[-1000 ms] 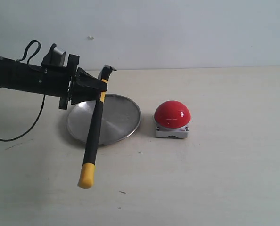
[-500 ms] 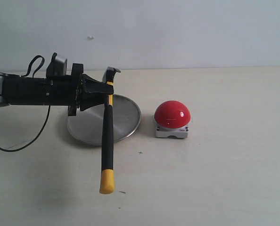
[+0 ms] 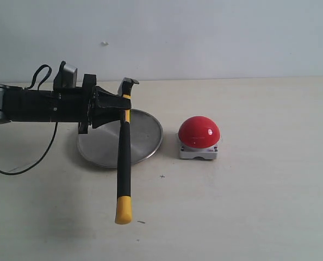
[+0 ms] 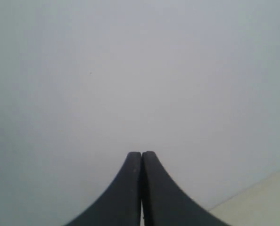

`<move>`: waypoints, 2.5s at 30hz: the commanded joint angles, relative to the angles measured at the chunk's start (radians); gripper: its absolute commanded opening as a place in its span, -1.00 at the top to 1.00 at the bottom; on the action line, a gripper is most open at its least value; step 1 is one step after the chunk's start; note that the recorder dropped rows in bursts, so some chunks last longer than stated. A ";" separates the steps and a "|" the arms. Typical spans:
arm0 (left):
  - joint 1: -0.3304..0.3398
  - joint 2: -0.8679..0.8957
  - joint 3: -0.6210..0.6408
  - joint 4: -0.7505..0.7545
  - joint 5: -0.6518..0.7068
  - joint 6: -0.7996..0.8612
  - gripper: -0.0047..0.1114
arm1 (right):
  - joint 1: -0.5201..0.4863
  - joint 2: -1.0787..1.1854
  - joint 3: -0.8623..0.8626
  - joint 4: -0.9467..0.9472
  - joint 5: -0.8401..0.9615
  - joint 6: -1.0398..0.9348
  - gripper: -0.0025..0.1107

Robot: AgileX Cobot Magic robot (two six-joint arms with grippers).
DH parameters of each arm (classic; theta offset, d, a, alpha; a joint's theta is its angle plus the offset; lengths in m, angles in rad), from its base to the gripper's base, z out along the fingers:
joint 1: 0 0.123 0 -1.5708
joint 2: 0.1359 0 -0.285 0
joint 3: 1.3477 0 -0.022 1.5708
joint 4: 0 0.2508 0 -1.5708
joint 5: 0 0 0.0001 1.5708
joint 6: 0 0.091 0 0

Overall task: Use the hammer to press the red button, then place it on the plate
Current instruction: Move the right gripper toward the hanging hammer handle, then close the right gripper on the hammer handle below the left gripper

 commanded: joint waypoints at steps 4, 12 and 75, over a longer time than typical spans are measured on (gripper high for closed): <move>-0.003 -0.024 0.000 -0.055 0.052 0.011 0.92 | -0.004 0.371 -0.377 -0.303 0.365 -0.090 0.96; -0.003 -0.024 0.000 -0.055 0.052 0.011 0.92 | -0.004 0.864 -0.786 -0.048 1.027 -0.639 0.96; -0.003 -0.024 0.000 -0.055 0.052 0.011 0.92 | 0.746 1.900 -0.985 1.334 0.352 -1.319 -0.17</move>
